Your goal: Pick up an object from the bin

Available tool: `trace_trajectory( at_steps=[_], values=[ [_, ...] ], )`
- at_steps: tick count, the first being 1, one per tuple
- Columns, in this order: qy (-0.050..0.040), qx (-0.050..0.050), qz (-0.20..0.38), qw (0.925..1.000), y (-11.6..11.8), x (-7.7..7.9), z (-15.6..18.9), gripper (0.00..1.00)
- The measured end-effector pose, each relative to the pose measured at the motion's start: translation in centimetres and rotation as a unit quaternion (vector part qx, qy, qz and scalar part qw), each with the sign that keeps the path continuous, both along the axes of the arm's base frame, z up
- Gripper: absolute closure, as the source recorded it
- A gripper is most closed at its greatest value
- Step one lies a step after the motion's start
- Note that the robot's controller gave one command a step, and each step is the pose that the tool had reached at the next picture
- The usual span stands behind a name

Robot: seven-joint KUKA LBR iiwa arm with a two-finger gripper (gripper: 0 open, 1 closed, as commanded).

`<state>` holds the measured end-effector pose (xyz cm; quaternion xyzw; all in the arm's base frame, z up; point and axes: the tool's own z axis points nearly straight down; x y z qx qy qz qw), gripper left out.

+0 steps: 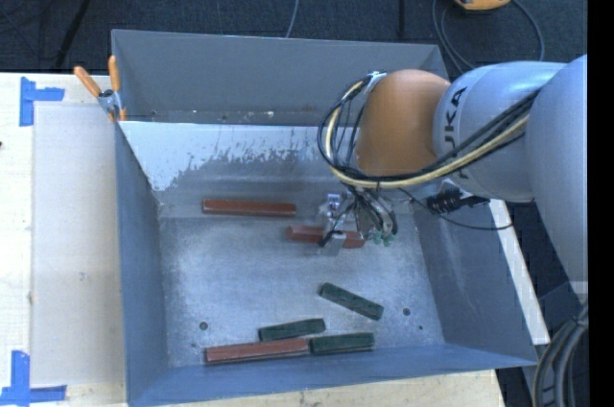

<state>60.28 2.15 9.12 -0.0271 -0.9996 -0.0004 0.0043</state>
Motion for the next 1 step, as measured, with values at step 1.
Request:
trace_trajectory(
  at_steps=[1],
  values=[
    [-0.0046, 0.0, 0.0, 1.0, 0.01, 0.27, 2.01, 1.0]
  ],
)
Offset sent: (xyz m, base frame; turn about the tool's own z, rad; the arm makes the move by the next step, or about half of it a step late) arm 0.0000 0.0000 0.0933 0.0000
